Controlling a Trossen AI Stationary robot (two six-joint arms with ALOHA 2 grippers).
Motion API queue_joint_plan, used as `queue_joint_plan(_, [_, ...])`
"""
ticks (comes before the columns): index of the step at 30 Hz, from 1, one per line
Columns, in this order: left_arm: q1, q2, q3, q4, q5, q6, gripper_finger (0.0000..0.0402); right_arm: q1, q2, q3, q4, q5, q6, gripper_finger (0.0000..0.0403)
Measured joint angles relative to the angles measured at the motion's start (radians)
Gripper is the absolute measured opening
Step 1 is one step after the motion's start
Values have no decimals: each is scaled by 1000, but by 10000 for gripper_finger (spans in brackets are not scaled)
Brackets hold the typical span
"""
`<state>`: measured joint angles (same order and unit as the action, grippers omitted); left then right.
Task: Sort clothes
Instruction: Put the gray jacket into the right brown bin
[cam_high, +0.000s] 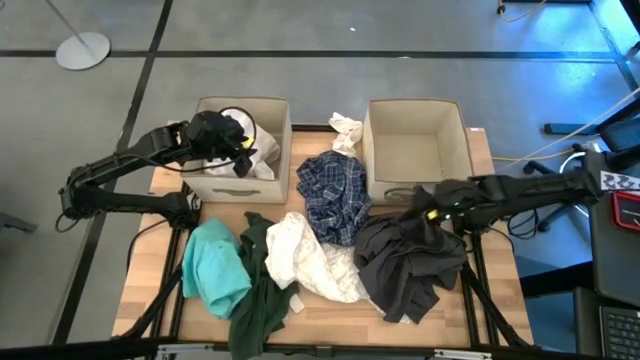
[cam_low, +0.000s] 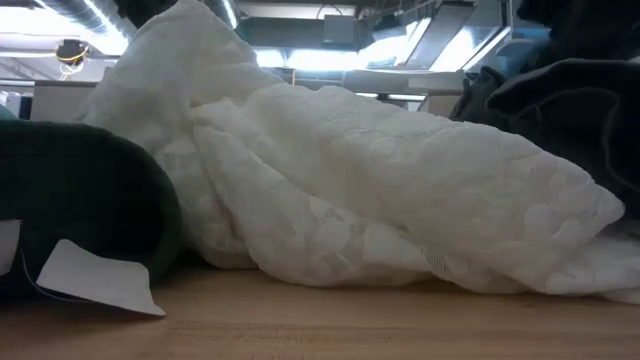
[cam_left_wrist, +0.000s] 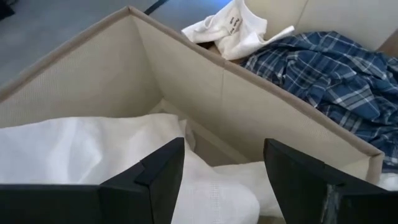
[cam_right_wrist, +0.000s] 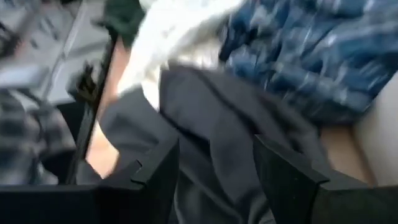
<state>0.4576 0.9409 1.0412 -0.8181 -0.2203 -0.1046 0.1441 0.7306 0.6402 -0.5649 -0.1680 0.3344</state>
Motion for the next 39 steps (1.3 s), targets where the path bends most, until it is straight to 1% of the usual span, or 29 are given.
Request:
queue_joint_plan(4, [0, 0, 0, 0, -1, 8, 210, 81, 126, 27, -43, 62, -10, 209])
queue_joint_plan(7, [0, 0, 0, 0, -1, 15, 210, 132, 211, 40, -90, 135, -31, 209])
queue_joint_plan(10, [0, 0, 0, 0, -4, 28, 210, 165, 273, 44, -91, 206, -83, 209])
queue_joint_plan(13, [0, 0, -1, 0, -4, 28, 210, 179, 314, 46, -94, 233, -121, 209])
queue_joint_plan(16, [0, 0, -1, 0, -4, 28, 210, 177, 322, 67, -107, 239, -135, 209])
queue_joint_plan(19, [0, 0, -1, 0, -5, 28, 210, 177, 321, 72, -68, 238, -114, 209])
queue_joint_plan(27, [0, 0, -1, 0, -5, 27, 210, 176, 321, 72, -31, 197, -96, 209])
queue_joint_plan(30, [0, 0, -1, 0, -5, 26, 210, 176, 321, 72, -29, 209, -95, 209])
queue_joint_plan(39, [0, 0, -1, 0, -5, 25, 210, 176, 322, 118, -41, 176, -15, 213])
